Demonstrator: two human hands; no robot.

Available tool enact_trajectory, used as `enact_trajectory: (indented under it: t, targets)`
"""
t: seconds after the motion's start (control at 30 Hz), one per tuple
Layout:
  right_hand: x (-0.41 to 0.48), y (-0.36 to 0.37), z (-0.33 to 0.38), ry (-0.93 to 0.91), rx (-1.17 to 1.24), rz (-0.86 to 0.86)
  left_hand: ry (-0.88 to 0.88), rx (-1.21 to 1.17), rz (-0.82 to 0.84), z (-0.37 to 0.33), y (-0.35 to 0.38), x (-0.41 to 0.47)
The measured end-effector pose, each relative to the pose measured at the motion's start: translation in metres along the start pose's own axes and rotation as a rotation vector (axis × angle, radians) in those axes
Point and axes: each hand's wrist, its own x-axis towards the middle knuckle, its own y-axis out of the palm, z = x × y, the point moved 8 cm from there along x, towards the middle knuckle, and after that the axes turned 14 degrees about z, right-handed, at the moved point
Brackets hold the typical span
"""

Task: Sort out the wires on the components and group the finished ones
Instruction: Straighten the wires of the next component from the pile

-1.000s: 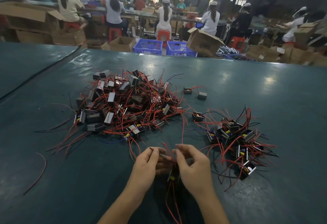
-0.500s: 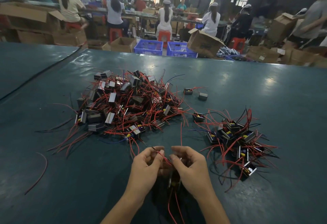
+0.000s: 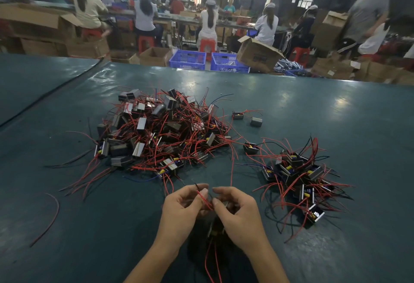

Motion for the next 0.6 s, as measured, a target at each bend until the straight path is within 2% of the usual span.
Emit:
enact_trajectory:
  t: [0.17, 0.37, 0.6]
  targets:
    - [-0.001, 0.002, 0.002, -0.031, 0.011, 0.002, 0.06, 0.028, -0.068, -0.008, -0.005, -0.002]
    - [-0.002, 0.007, 0.016, -0.156, -0.021, 0.008, 0.138, 0.091, -0.095, -0.02, -0.008, -0.004]
    - [-0.002, 0.011, 0.02, -0.158, -0.021, 0.043, 0.077, -0.069, -0.097, -0.02, -0.015, -0.003]
